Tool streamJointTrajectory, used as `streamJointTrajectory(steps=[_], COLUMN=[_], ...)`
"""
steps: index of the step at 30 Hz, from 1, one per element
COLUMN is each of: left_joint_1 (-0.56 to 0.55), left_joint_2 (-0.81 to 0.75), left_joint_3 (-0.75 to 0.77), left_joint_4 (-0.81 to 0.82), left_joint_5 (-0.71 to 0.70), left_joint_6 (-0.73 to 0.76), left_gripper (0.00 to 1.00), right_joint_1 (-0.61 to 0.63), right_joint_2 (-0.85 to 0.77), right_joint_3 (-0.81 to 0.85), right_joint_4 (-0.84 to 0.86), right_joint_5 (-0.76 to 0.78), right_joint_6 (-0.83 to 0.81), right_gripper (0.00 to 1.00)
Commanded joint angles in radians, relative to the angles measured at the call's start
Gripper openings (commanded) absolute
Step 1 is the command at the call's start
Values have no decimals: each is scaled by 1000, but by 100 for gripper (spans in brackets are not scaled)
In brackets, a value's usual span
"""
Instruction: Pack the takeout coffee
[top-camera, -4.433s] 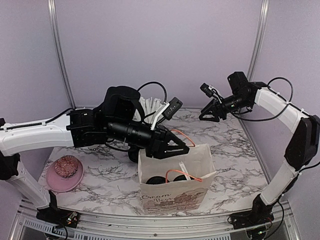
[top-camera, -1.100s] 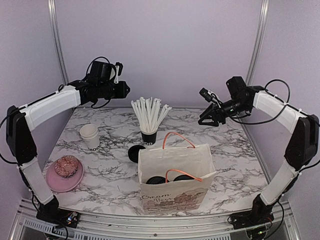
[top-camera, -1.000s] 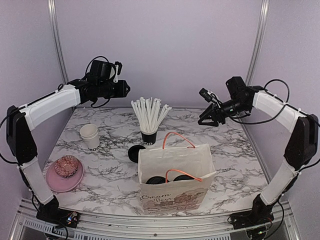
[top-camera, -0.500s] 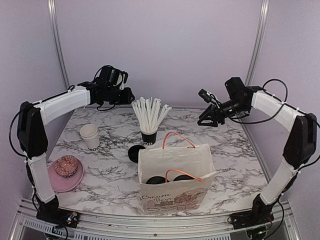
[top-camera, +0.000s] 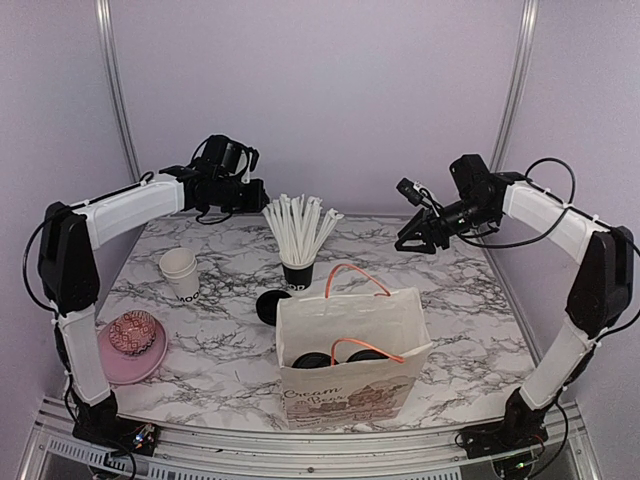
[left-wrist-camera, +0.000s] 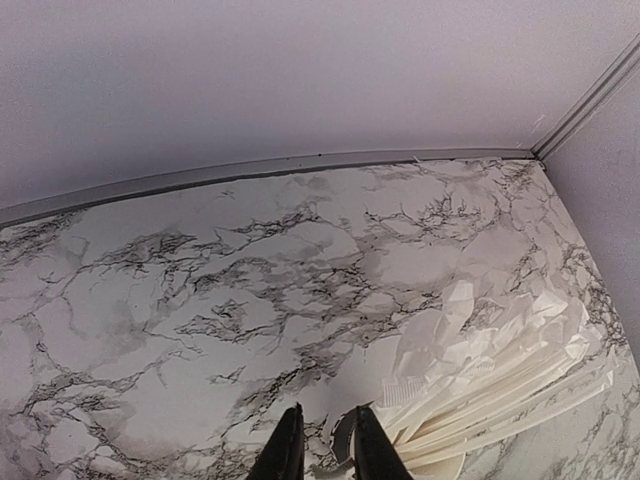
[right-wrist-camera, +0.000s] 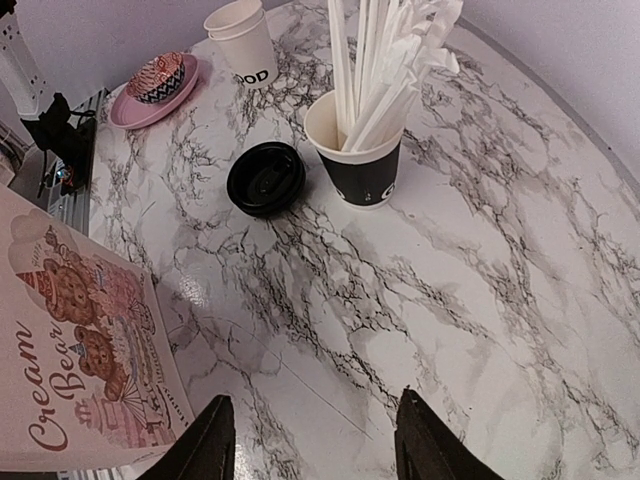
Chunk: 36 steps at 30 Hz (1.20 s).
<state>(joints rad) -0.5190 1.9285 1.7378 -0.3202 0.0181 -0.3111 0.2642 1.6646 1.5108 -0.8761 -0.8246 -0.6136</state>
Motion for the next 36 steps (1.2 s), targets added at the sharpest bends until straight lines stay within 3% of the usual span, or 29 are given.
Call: streamJointTrajectory(steps=[1, 7, 19, 23, 32, 36], left_joint_1=[4, -12, -33, -34, -35, -47], left_joint_2=[0, -110, -447, -596, -771, -816], left_joint_3=[26, -4, 2, -11, 7, -28], left_joint_4=[-19, 12, -65, -73, -194, -195], left_joint_5=[-5, -62, -84, 58, 456, 547], left_joint_6=[5, 18, 112, 141, -1, -61], left_gripper=[15, 1, 0, 0, 0, 0], right_joint_1=[0, 0, 0, 0, 0, 0], right_joint_2=[12, 27, 56, 55, 91, 87], right_joint_3=[34, 39, 88, 85, 147, 147], right_joint_4=[-8, -8, -52, -52, -83, -84], right_joint_5=[-1, 5, 45, 76, 66, 69], right_joint_6=[-11, -14, -40, -48, -44, -44], right_gripper=[52, 52, 51, 51, 50, 51])
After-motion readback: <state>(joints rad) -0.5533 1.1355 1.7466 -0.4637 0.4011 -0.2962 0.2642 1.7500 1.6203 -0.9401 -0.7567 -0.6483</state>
